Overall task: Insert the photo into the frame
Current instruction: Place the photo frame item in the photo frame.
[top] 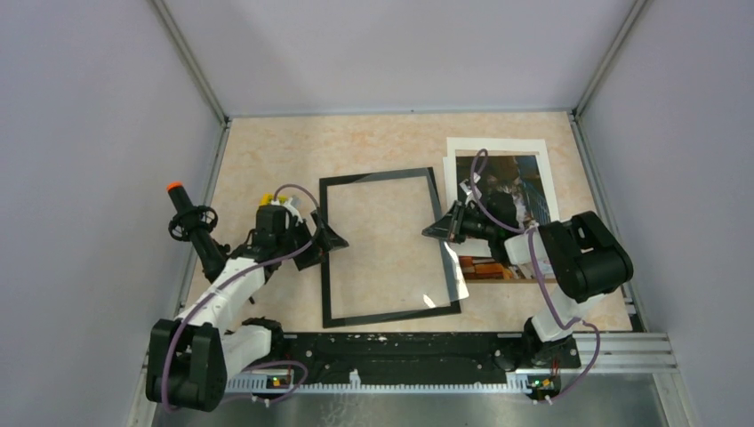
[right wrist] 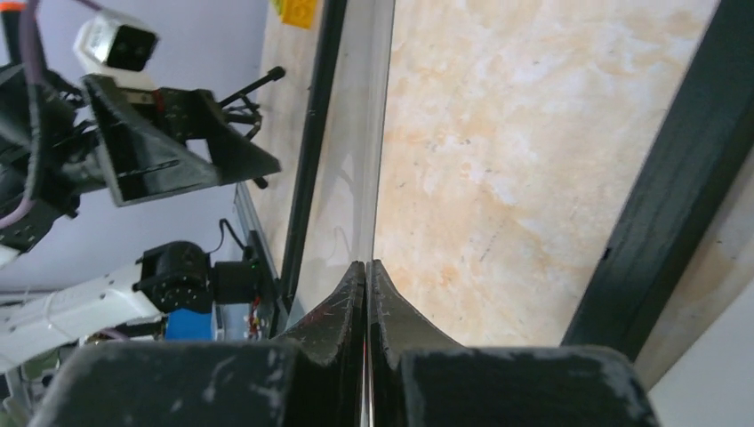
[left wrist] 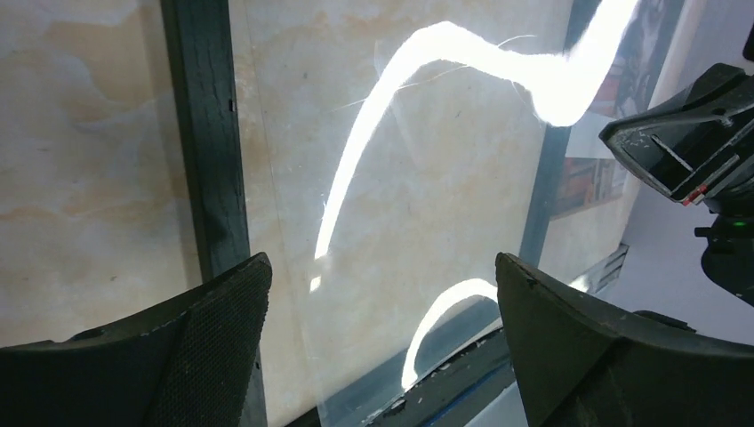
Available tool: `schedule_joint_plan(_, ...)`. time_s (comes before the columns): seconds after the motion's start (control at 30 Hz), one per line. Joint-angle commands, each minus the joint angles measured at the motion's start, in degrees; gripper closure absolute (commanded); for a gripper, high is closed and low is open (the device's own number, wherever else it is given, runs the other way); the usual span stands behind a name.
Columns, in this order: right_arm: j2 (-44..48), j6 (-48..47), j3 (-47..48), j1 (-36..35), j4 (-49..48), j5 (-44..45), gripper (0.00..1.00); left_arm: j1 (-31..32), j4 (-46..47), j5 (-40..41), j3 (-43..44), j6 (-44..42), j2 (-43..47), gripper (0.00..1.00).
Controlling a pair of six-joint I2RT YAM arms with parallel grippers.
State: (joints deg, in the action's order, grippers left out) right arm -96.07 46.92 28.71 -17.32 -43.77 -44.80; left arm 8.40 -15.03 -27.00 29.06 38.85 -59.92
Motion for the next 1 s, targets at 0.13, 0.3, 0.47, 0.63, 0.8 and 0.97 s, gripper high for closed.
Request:
schedule_joint_plan(0.13, 1.8, 6.5, -4.7, 0.4, -21.7, -5.0, 1.0, 1.5, 5.4, 1.0, 0.2, 3.8, 0.0, 0.02)
schedule_joint_plan(0.3, 2.0, 8.1, -5.4, -0.1, -25.7, -7.4, 1.0, -0.1, 4.0, 2.5, 3.7, 4.2, -2.3, 0.01)
schedule_joint_plan(0.47, 0.6, 8.0, -4.4, -1.0, -27.9, -8.2, 1.0, -2.7, 4.4, 3.6, 4.2, 5.2, -3.8, 0.02)
schedule_joint_plan(0.63, -1.7, 13.2, -4.5, -1.0, -34.8, -7.4, 1.0, -3.9, 5.2, 3.1, 4.3, 4.9, -5.5, 0.01)
schedule_joint_plan(0.8, -3.5, 15.1, -3.5, -1.0, -35.8, -6.3, 1.0, -4.2, 5.8, 2.9, 3.6, 4.8, -6.5, 0.02)
schedule_joint_plan(0.97, -5.9, 17.5, -2.1, -1.0, -38.2, -6.1, 1.0, -4.3, 7.0, 3.1, 2.0, 5.1, -6.5, 0.02)
